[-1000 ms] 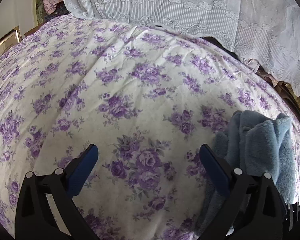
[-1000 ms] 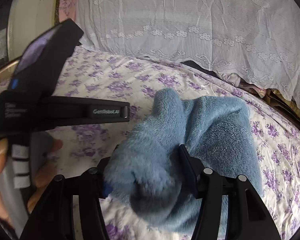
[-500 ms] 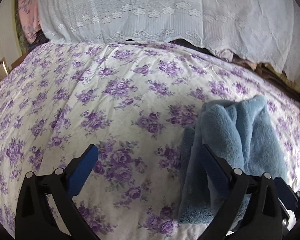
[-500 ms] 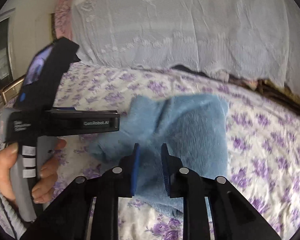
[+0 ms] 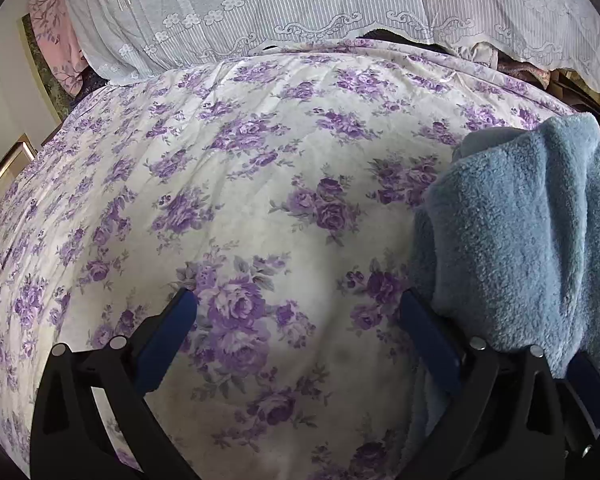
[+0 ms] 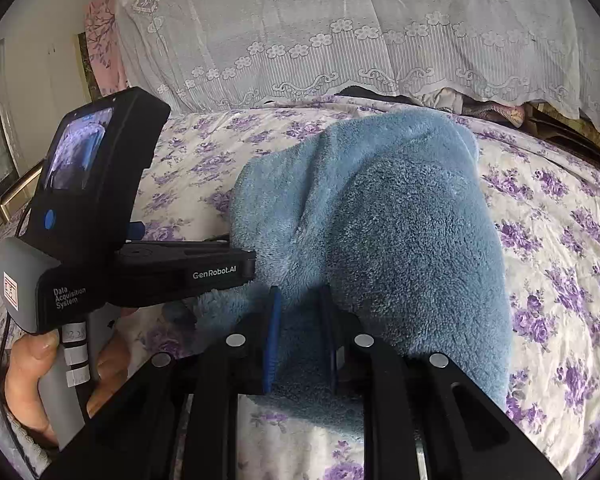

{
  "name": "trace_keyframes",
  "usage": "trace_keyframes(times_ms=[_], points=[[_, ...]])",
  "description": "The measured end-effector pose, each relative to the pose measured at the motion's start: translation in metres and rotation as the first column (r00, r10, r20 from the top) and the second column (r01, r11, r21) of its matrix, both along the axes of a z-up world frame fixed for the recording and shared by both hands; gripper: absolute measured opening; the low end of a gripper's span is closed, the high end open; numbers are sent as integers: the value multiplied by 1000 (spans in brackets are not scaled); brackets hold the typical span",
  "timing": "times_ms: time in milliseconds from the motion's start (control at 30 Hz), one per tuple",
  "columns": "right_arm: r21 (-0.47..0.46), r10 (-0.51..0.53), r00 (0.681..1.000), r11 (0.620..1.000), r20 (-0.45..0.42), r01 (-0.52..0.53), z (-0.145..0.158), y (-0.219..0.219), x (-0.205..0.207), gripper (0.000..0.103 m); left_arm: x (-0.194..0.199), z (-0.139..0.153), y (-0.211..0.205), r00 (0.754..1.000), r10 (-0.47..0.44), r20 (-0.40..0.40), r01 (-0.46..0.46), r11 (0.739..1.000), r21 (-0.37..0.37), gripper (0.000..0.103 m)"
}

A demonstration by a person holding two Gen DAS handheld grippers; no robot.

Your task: Fold small clothes

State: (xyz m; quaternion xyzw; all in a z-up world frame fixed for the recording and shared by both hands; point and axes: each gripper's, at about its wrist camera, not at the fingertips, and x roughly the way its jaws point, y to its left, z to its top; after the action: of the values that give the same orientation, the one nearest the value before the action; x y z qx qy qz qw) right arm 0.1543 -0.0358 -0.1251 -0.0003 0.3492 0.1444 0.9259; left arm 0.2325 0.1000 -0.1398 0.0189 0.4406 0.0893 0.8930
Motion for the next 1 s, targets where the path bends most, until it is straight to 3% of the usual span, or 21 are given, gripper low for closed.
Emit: trace_keyframes(times_ms=[233,500,767,933,1000], points=[[-11,5,1000,1000,-1,-5,5,-1,-4,18,-3,7,-4,1000,-12,16,12,1000,23,99],[-27,15,998,1000,54,-14,38,-13,-7,18,-12,29,-3,996,-15,83,14,1000,14,99],[-6,-79,993,997,89,80,63,-47,38,18,-25,50,-5,983,-51,178,61,997,-49,99],[-31,-117,992,993,41,118,53,-58,79,19,-22,40,-15,984,-97,150,106,993,-49,99],[-36,-128,992,991,6,128,43,-62,92,19,-14,25,-24,988,-118,100,120,993,-19,99]])
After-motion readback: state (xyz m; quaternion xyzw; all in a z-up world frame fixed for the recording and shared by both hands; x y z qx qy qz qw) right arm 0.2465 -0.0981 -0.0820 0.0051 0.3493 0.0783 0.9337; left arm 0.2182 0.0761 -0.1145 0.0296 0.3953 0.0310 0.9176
